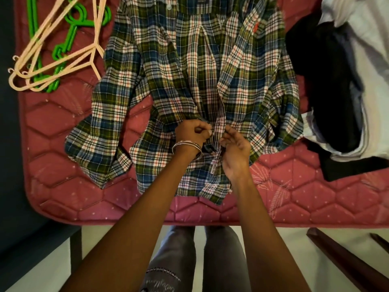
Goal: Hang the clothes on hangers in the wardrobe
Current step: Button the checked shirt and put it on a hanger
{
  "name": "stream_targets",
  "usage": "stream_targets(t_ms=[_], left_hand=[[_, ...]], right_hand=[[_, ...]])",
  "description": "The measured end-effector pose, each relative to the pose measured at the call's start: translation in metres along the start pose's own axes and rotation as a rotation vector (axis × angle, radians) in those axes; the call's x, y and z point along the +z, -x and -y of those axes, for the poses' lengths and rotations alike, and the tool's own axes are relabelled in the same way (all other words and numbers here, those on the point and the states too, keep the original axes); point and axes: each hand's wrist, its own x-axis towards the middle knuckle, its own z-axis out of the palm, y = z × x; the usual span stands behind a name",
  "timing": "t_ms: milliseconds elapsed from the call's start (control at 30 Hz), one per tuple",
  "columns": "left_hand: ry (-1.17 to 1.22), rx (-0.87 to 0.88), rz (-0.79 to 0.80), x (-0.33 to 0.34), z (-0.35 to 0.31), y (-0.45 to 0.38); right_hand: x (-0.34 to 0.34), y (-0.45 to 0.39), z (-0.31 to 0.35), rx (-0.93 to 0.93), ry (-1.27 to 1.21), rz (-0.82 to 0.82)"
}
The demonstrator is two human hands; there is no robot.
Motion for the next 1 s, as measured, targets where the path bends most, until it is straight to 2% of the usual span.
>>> stream_targets(t_ms=[167, 333, 400, 467, 567, 667, 733, 867, 1000], left_hand=[[-0.026, 0.037, -0.002, -0.002, -0.008, 0.005], [-0.113, 0.051, -0.026, 0.000, -0.013, 0.010], [-0.136, 0.037, -0.078, 0.000, -0.013, 0.010], [-0.102, 0.031, -0.108, 0.002, -0.012, 0.010], [-0.057, 0.060, -0.095, 0.004, -0.017, 0.010], [-0.052, 0.093, -0.077, 0.004, -0.020, 0.009], [-0.066, 0.091, -0.059, 0.005, -0.022, 0.009], [-0.129, 0.077, -0.052, 0.006, -0.026, 0.009], [-0.143, 0.050, -0.090, 0.009, -0.026, 0.009]], right_hand=[[-0.002, 0.000, 0.004, -0.010, 0.004, 0.050], [-0.008, -0.013, 0.010, -0.192, 0.458, 0.089], [-0.009, -0.016, 0.014, -0.179, 0.550, 0.123], [-0.013, -0.019, 0.017, -0.131, 0.562, 0.186], [-0.019, -0.019, 0.021, -0.064, 0.435, 0.255], [-0.022, -0.018, 0.023, -0.045, 0.336, 0.261], [-0.022, -0.018, 0.022, -0.157, 0.386, 0.233], [-0.017, -0.017, 0.015, -0.506, 0.779, 0.118], [-0.011, -0.013, 0.012, -0.632, 0.924, 0.097]])
